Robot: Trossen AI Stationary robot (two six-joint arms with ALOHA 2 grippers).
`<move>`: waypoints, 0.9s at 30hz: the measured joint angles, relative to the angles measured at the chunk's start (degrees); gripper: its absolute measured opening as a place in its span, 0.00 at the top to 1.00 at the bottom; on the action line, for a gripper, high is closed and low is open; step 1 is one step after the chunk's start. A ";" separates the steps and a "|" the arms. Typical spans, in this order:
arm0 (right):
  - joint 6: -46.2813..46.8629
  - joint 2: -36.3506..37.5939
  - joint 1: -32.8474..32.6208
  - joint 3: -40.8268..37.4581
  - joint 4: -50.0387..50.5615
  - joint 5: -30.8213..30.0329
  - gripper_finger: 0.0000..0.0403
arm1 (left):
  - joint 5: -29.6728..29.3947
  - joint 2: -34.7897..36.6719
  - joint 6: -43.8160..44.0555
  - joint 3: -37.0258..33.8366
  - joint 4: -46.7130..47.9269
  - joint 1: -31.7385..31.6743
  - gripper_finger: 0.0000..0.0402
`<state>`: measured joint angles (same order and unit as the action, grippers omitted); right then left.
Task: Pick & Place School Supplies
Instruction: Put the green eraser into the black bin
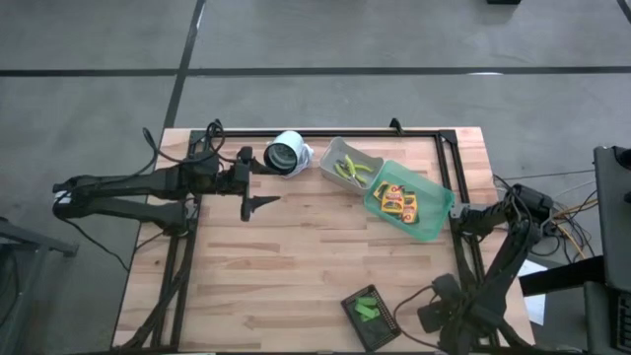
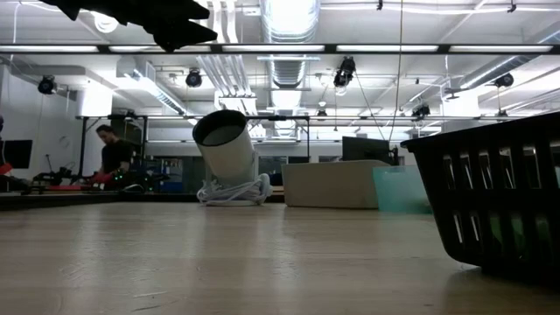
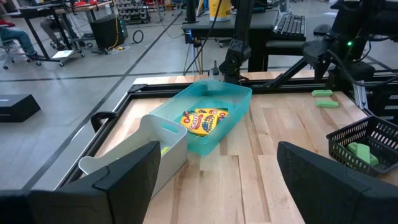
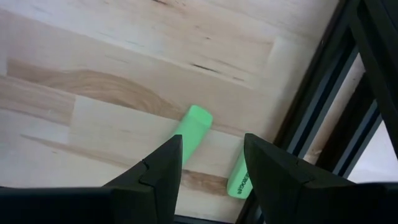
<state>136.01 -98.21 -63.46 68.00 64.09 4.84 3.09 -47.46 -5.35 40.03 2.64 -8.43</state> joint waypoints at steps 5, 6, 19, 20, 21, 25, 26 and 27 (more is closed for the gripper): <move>-0.07 0.21 0.56 -0.48 -0.21 -0.78 0.59 | 0.00 0.00 -0.01 0.01 0.02 0.00 0.18; -0.43 0.39 0.68 -0.22 0.45 -1.31 0.59 | 0.00 0.02 0.00 0.01 0.00 0.00 0.18; -17.48 4.13 0.91 -0.55 9.26 -9.81 0.59 | 0.00 0.01 0.00 0.02 0.00 0.00 0.18; -20.44 4.09 0.75 -0.67 9.29 -11.84 0.59 | 0.00 0.00 -0.01 0.02 0.01 0.00 0.18; -23.21 4.13 0.49 -0.67 9.23 -14.20 0.59 | 0.00 0.01 -0.01 0.01 0.01 0.00 0.18; -33.03 5.68 -0.44 -0.77 10.06 -24.82 0.59 | 0.00 0.02 -0.02 0.00 0.02 0.00 0.18; -34.46 6.43 -0.48 -0.92 10.70 -26.66 0.59 | 0.00 0.00 -0.01 0.01 0.02 0.00 0.18; -35.90 7.32 -0.46 -1.09 10.96 -28.00 0.59 | 0.00 0.01 0.00 0.02 0.00 0.00 0.18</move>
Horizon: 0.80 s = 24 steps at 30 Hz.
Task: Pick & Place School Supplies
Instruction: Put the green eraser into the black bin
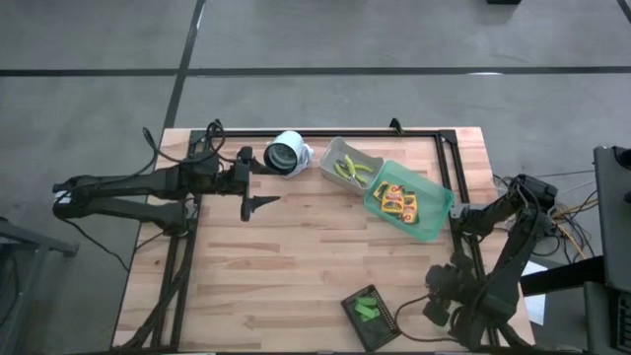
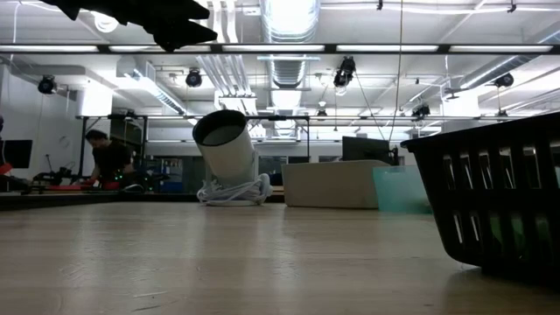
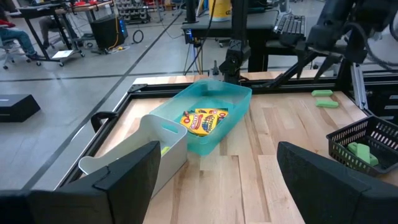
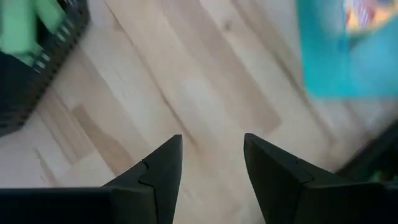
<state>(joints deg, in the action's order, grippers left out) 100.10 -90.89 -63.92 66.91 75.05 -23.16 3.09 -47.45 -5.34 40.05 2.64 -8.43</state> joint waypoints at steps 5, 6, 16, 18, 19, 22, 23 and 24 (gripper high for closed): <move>-11.57 5.60 -0.91 -2.46 -0.39 -6.22 0.59 | 0.00 0.00 -0.02 0.00 -0.01 0.00 0.18; -14.52 7.02 -1.35 -3.39 -1.04 -7.50 0.59 | 0.00 -0.01 -0.02 0.00 0.01 0.00 0.18; -31.48 21.53 -3.68 -17.74 -25.10 -7.21 0.59 | 0.00 0.01 0.00 -0.02 0.01 0.00 0.18; -32.77 23.38 -3.89 -20.35 -29.10 -6.37 0.59 | 0.00 0.00 -0.02 -0.01 0.01 0.00 0.18; -33.44 24.13 -4.02 -21.62 -30.90 -5.85 0.59 | 0.00 -0.01 0.00 -0.01 0.01 0.00 0.18; -36.90 25.40 -4.00 -24.88 -35.64 -3.84 0.59 | 0.00 0.00 -0.02 -0.02 0.01 0.00 0.18; -38.33 25.51 -4.00 -25.91 -37.31 -3.19 0.59 | 0.00 -0.01 0.00 -0.01 -0.01 0.00 0.18; -39.97 25.53 -4.11 -26.88 -38.54 -2.17 0.59 | 0.00 0.01 0.00 -0.02 0.01 0.00 0.18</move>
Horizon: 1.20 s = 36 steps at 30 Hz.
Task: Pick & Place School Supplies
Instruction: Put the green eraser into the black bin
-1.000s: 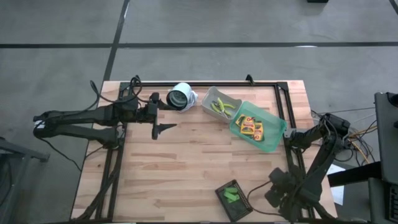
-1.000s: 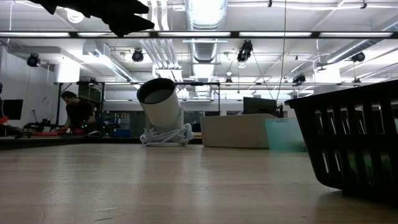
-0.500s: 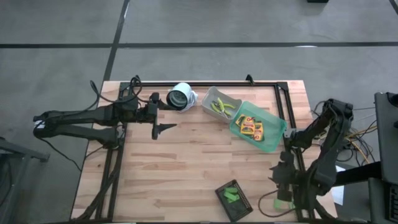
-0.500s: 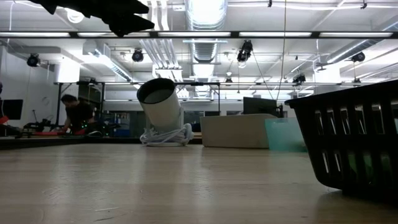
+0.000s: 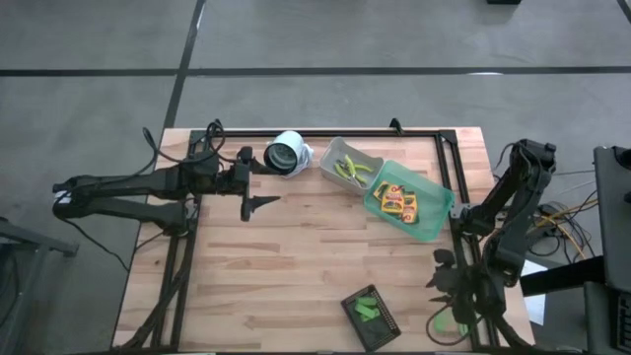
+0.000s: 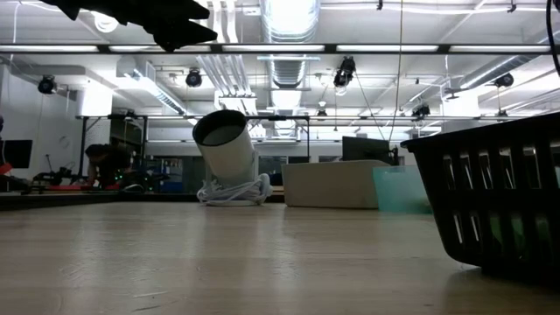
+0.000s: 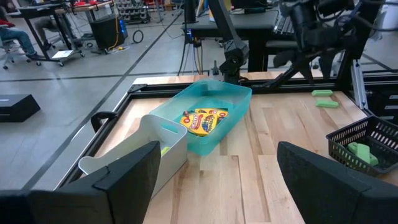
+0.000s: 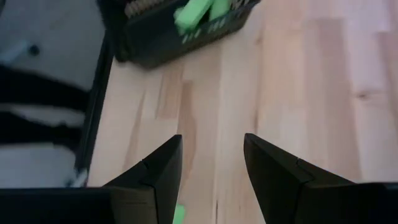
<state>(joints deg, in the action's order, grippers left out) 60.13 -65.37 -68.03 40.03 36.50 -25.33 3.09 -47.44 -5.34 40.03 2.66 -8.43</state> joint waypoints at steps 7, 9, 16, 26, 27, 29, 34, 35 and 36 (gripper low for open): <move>-9.59 -0.65 -0.66 -3.71 -6.57 6.68 0.59 | 0.00 -0.02 -0.02 0.00 0.00 0.00 0.18; -13.22 -0.63 -0.74 -3.70 -7.53 10.43 0.59 | 0.00 -0.01 -0.01 0.00 -0.02 0.00 0.18; -16.94 -0.81 -0.61 -3.80 -4.68 17.62 0.59 | 0.00 -0.02 -0.02 0.02 -0.02 0.00 0.18; -20.45 -2.63 -0.60 -9.75 -18.51 17.90 0.57 | 0.00 0.00 -0.02 0.02 0.00 0.00 0.18; -20.82 -3.06 -0.68 -10.32 -19.77 18.12 0.57 | 0.00 0.00 -0.02 0.00 0.00 0.00 0.18; -20.91 -3.85 -0.76 -11.15 -20.54 18.89 0.57 | 0.00 -0.01 0.00 0.02 -0.01 0.00 0.18; -20.82 -5.33 -0.74 -11.95 -20.70 20.07 0.56 | 0.00 -0.02 -0.02 0.02 0.00 0.00 0.18; -20.79 -5.61 -0.74 -11.87 -20.87 20.07 0.56 | 0.00 -0.02 0.00 0.00 0.00 0.00 0.18; -20.82 -5.97 -0.76 -11.55 -20.94 20.08 0.56 | 0.00 -0.01 -0.02 0.01 -0.02 0.00 0.18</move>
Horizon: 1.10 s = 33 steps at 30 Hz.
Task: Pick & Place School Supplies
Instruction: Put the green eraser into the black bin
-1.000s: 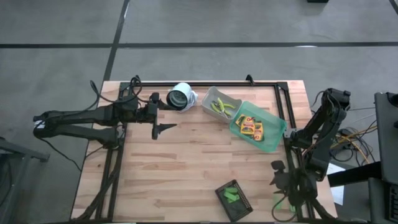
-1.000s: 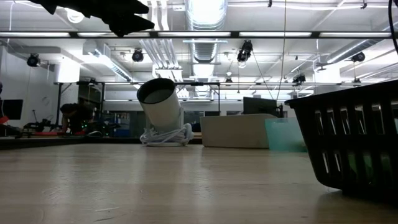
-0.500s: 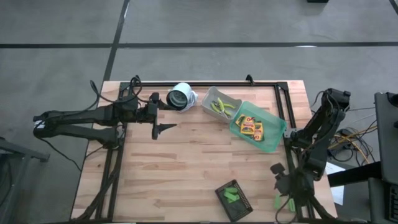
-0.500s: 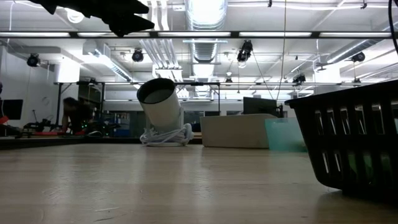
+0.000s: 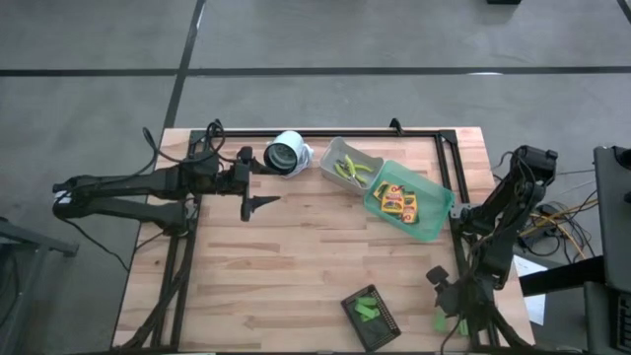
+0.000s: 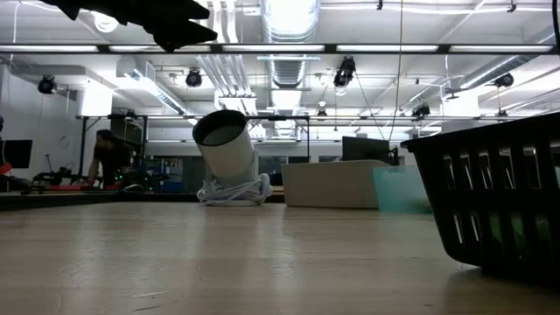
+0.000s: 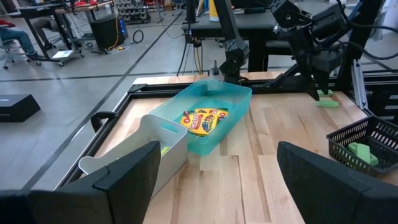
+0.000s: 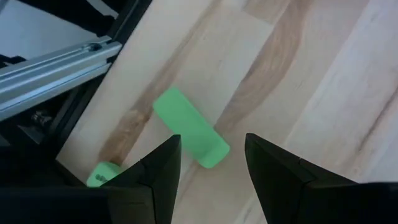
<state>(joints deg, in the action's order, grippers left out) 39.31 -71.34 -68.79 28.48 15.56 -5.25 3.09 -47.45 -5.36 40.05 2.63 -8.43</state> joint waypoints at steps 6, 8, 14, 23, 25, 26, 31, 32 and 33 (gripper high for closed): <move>-5.24 -3.30 0.01 1.28 -0.20 0.59 0.57 | 0.00 -0.01 0.02 -0.01 0.33 0.00 0.18; -7.98 -4.79 -0.01 1.88 -1.02 0.91 0.58 | 0.00 -0.01 -0.01 -0.01 0.43 0.00 0.18; -12.79 -8.88 0.01 3.07 -1.20 1.00 0.58 | 0.00 -0.01 -0.01 -0.01 0.46 0.00 0.18; -14.45 -10.16 -0.01 3.69 -1.39 1.72 0.58 | 0.00 0.01 0.02 0.01 0.46 0.00 0.18; -14.49 -10.16 -0.01 3.69 -1.41 1.85 0.58 | 0.00 -0.01 0.01 0.00 0.46 0.00 0.18; -14.49 -10.16 -0.01 3.69 -1.41 1.85 0.58 | 0.00 -0.01 0.01 -0.01 0.46 0.00 0.18; -14.50 -10.18 0.01 3.69 -2.50 1.97 0.58 | 0.00 -0.01 0.02 -0.01 0.46 0.00 0.18; -14.49 -10.18 0.01 3.67 -2.70 2.07 0.58 | 0.00 0.01 0.00 0.01 0.46 0.00 0.18; -14.50 -10.18 0.01 3.68 -2.63 2.08 0.58 | 0.00 -0.01 0.01 0.00 0.46 0.00 0.18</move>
<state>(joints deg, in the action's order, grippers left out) 24.81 -81.52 -68.77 32.15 12.93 -3.17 3.09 -47.46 -5.35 40.04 3.09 -8.43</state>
